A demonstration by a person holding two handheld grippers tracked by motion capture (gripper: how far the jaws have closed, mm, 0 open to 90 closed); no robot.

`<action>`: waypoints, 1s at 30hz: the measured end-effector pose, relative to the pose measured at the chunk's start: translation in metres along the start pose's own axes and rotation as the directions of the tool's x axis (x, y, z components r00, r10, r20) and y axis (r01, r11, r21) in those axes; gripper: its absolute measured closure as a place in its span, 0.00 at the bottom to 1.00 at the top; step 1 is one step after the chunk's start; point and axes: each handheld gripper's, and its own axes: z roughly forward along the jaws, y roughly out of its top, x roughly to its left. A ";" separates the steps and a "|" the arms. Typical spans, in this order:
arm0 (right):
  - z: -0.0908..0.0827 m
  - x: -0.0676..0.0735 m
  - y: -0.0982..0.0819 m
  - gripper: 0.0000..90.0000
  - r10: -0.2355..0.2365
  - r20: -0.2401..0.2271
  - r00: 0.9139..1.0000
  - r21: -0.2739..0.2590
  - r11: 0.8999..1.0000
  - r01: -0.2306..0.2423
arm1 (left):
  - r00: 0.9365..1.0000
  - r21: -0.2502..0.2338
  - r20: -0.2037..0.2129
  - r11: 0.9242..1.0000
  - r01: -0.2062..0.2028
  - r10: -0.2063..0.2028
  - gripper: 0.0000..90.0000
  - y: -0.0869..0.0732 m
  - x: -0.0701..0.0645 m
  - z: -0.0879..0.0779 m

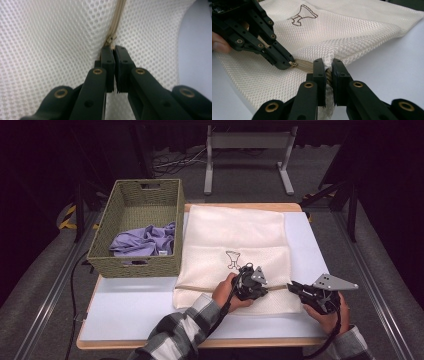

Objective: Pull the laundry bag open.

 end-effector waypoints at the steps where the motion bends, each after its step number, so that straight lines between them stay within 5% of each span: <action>1: 0.000 0.000 0.000 0.92 0.000 0.002 1.000 0.001 1.000 0.000 | 1.000 0.001 -0.001 1.000 0.003 -0.003 0.97 -0.001 0.000 -0.001; 30: 0.001 0.001 -0.003 0.93 -0.009 0.045 0.999 0.017 1.000 0.009 | 1.000 0.019 -0.008 1.000 0.013 -0.013 0.97 -0.030 0.003 -0.034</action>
